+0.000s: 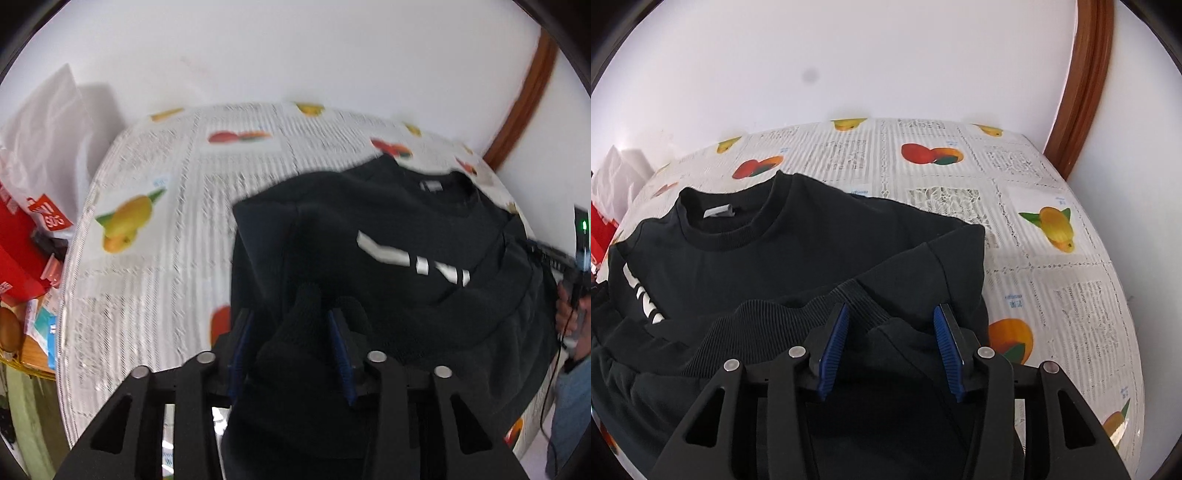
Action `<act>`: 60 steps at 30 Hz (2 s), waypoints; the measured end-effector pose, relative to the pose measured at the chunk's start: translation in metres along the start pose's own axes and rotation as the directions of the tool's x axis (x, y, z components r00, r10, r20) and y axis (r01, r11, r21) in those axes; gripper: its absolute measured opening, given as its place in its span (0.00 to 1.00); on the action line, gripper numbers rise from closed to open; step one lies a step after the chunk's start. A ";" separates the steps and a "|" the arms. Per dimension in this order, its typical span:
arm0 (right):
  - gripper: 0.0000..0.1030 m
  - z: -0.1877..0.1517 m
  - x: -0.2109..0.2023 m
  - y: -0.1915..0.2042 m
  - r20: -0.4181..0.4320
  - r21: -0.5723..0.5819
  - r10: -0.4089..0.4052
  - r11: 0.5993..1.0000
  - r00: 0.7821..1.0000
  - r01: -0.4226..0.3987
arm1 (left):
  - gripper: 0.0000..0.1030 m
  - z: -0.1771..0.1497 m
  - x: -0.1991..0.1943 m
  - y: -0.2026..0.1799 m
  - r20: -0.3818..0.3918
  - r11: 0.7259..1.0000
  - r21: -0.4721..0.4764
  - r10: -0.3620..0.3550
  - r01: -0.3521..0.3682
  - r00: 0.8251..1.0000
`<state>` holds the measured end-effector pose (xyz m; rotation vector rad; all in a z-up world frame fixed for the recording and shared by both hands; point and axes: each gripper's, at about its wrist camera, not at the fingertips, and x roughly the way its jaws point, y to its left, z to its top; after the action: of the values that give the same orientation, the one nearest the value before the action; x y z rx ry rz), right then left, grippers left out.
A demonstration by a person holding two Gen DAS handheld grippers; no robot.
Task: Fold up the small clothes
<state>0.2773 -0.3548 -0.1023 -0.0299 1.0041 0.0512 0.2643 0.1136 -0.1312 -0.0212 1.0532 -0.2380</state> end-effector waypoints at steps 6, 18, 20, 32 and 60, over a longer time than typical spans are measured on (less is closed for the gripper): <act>0.23 -0.002 -0.004 0.001 -0.001 -0.041 0.034 0.999 0.999 -0.034 | 0.19 -0.008 -0.010 -0.010 -0.002 0.998 0.046 0.034 -0.034 0.999; 0.16 0.009 -0.073 -0.029 0.248 0.079 0.123 0.986 0.961 -0.147 | 0.13 0.013 -0.072 -0.041 0.359 0.996 0.022 0.072 -0.086 0.930; 0.16 0.011 -0.082 -0.034 0.292 0.086 0.113 0.986 0.950 -0.144 | 0.12 0.021 -0.071 -0.044 0.398 0.997 0.003 0.073 -0.080 0.915; 0.15 0.030 -0.015 -0.042 0.221 0.122 0.007 0.992 0.975 -0.035 | 0.12 0.036 0.021 -0.024 0.258 0.984 -0.099 0.169 -0.148 0.951; 0.42 -0.036 -0.023 -0.068 0.001 0.101 -0.141 0.985 0.990 0.140 | 0.33 -0.008 0.001 -0.021 0.138 0.981 -0.116 0.171 -0.156 0.976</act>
<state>0.2388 -0.4250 -0.1025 -0.0084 0.9927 -0.1280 0.2543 0.0936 -0.1334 -0.0452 0.9136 -0.0308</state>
